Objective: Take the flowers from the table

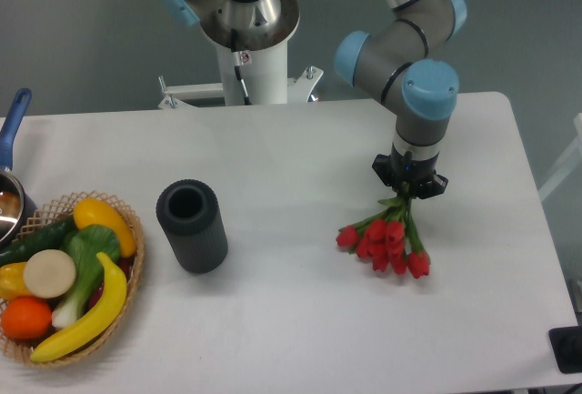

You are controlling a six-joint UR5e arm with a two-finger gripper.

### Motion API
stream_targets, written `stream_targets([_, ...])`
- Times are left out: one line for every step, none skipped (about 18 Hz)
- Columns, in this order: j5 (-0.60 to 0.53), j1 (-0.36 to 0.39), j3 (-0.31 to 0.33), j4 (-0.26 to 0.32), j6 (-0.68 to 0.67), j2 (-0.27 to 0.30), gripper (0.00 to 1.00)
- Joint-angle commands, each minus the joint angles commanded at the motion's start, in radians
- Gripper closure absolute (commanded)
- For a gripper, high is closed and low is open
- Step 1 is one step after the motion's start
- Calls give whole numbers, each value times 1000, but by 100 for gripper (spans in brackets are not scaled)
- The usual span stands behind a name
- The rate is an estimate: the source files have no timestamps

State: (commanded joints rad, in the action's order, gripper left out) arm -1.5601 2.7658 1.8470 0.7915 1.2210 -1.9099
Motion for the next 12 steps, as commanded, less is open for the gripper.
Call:
stream_targets([0,2,-8,3,0,6,100])
stream_targets([0,8,-18,5,0,12,100])
stream_targets([-2,12,-40,15,0,12,100])
stream_targets([-2,17,-58,28,-3,15,100])
stream_targets([-2,31,-80,47,-3,18,100])
stream_targets([0,37,-103,76,-3,20,100])
stream_targets([0,35,-123,110,-2,22,100])
stream_targets([2,34,-146,148,0,25,100])
stream_targets([5,34,-167,185,2,31,100])
stream_targets([2,32,-190,216,2,32,100])
stream_targets([0,29,-210,245,5,31,100])
stream_targets([-2,28,-224,273,6,29,100])
